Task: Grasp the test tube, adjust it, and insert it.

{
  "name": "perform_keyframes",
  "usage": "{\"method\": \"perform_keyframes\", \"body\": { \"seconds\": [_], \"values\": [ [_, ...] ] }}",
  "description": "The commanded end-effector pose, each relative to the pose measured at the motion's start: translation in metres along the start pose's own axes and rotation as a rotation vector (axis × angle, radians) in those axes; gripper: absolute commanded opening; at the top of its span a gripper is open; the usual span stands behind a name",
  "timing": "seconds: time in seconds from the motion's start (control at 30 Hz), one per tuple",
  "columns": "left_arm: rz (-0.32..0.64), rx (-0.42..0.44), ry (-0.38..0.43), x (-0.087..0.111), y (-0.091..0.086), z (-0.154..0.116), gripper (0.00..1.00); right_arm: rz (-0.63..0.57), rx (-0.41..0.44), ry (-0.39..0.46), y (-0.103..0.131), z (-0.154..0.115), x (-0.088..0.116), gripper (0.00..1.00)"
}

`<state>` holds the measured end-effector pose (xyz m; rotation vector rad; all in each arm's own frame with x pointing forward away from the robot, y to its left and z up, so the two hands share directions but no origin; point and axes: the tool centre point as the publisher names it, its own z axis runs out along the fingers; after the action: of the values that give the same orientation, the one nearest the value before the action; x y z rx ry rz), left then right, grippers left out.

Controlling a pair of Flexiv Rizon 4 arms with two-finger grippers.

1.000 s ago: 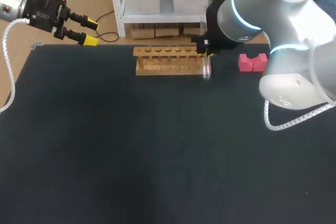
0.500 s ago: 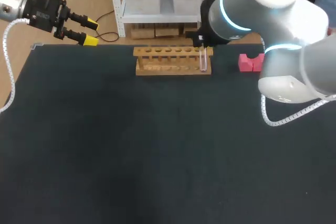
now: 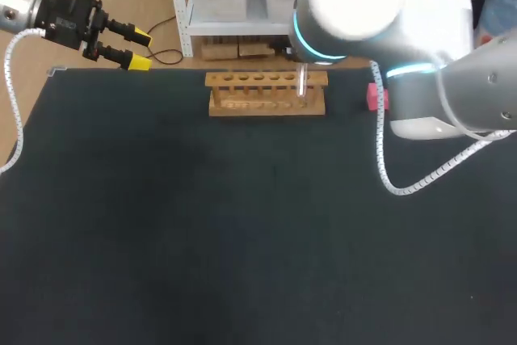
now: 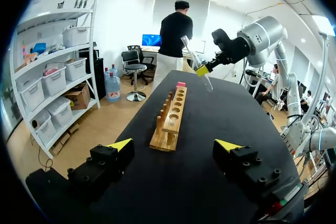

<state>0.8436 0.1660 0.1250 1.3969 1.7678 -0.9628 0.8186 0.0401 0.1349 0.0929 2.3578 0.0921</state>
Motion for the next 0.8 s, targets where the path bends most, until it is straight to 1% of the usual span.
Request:
{"method": "perform_keyframes", "body": {
  "seconds": [0.03, 0.1, 0.23, 0.47, 0.8],
  "values": [
    [0.003, -0.001, -0.001, 0.001, 0.000, 0.000, 1.00, 0.033, 0.044, -0.321, 0.005, 0.002, -0.001, 0.00],
    [0.003, -0.001, -0.001, 0.001, 0.000, 0.000, 1.00, 0.057, 0.055, -0.373, 0.005, 0.004, -0.005, 0.00],
    [0.003, -0.001, -0.001, 0.001, 0.000, 0.000, 1.00, 0.064, 0.074, -0.463, 0.006, 0.010, -0.013, 0.00],
    [0.003, -0.001, -0.001, 0.001, 0.000, 0.000, 1.00, 0.047, 0.080, -0.588, 0.011, 0.018, -0.029, 0.00],
    [0.003, -0.001, -0.001, 0.001, 0.000, 0.000, 1.00, 0.015, 0.073, -0.707, 0.013, 0.023, -0.043, 0.00]
  ]
}}
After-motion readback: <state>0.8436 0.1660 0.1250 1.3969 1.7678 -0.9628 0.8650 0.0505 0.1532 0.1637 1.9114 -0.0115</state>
